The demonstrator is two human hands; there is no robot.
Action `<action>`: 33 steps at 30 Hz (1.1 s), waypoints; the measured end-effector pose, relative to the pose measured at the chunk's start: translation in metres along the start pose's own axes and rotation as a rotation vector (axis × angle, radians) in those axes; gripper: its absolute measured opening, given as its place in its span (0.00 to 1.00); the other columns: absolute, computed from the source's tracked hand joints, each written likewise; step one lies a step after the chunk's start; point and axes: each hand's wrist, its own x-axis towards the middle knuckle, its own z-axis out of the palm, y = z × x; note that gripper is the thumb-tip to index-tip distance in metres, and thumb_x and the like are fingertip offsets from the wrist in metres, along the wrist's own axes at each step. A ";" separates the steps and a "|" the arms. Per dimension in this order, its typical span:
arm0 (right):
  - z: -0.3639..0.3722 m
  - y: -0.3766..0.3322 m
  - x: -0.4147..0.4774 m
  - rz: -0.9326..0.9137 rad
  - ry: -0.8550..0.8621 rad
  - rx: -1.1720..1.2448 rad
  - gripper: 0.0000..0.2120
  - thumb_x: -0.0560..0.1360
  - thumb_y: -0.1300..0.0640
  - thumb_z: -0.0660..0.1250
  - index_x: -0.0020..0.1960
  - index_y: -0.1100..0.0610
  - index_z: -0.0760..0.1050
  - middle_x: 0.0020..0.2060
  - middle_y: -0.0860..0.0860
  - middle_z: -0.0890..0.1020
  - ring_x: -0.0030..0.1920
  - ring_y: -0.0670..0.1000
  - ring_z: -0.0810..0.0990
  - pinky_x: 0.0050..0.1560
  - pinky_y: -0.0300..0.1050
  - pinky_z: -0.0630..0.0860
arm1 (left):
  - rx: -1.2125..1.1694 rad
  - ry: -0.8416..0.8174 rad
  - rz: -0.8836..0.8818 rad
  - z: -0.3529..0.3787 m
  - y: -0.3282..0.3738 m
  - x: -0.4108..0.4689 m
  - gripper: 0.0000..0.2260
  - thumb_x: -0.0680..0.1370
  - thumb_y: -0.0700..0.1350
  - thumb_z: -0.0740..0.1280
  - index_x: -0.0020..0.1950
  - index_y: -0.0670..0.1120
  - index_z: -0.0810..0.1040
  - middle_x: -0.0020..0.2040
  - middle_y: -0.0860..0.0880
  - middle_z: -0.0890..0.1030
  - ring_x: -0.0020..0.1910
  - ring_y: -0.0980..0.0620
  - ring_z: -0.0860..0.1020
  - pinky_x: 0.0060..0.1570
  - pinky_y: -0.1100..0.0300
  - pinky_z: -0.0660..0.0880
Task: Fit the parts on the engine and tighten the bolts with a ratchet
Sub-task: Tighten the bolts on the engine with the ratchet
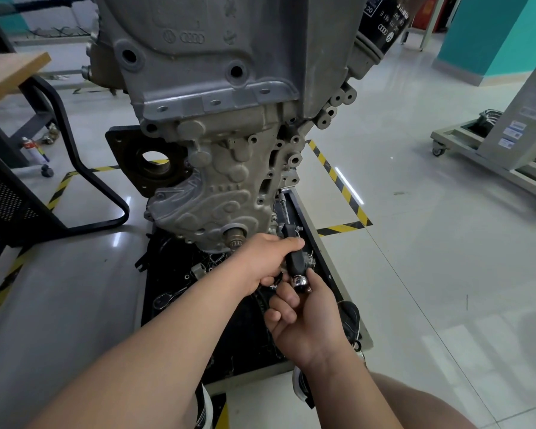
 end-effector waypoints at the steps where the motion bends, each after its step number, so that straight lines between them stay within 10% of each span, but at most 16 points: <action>1: 0.000 0.000 0.000 -0.003 0.003 -0.007 0.20 0.81 0.43 0.53 0.41 0.56 0.69 0.22 0.48 0.62 0.18 0.46 0.58 0.19 0.37 0.63 | -0.002 0.000 0.004 0.000 0.000 0.000 0.11 0.78 0.49 0.68 0.42 0.42 0.75 0.20 0.51 0.73 0.14 0.58 0.64 0.15 0.69 0.55; 17: -0.007 0.006 0.006 -0.567 0.283 -0.822 0.11 0.81 0.47 0.56 0.52 0.52 0.72 0.30 0.44 0.76 0.30 0.45 0.75 0.31 0.43 0.74 | 0.013 0.033 0.001 0.003 -0.004 0.005 0.12 0.76 0.52 0.70 0.38 0.46 0.74 0.26 0.52 0.63 0.20 0.56 0.59 0.19 0.67 0.56; 20: -0.011 0.005 0.004 -0.729 0.305 -1.086 0.09 0.81 0.47 0.57 0.59 0.46 0.66 0.43 0.41 0.78 0.45 0.41 0.78 0.40 0.37 0.71 | 0.018 0.035 -0.002 0.002 -0.004 0.006 0.12 0.76 0.52 0.70 0.39 0.46 0.75 0.26 0.52 0.64 0.19 0.56 0.60 0.20 0.67 0.56; 26: -0.009 0.005 -0.004 -0.812 0.337 -1.541 0.11 0.80 0.45 0.56 0.56 0.38 0.54 0.40 0.41 0.77 0.40 0.50 0.80 0.38 0.47 0.72 | 0.025 0.035 -0.007 0.003 -0.003 0.006 0.12 0.76 0.53 0.70 0.39 0.46 0.76 0.28 0.49 0.68 0.20 0.55 0.64 0.21 0.67 0.58; 33: -0.012 0.005 0.001 -0.760 0.290 -1.360 0.12 0.81 0.47 0.55 0.62 0.41 0.56 0.41 0.42 0.77 0.37 0.40 0.78 0.35 0.41 0.69 | 0.013 0.037 -0.008 0.002 -0.004 0.005 0.13 0.76 0.54 0.69 0.43 0.45 0.74 0.29 0.48 0.67 0.20 0.56 0.62 0.20 0.67 0.57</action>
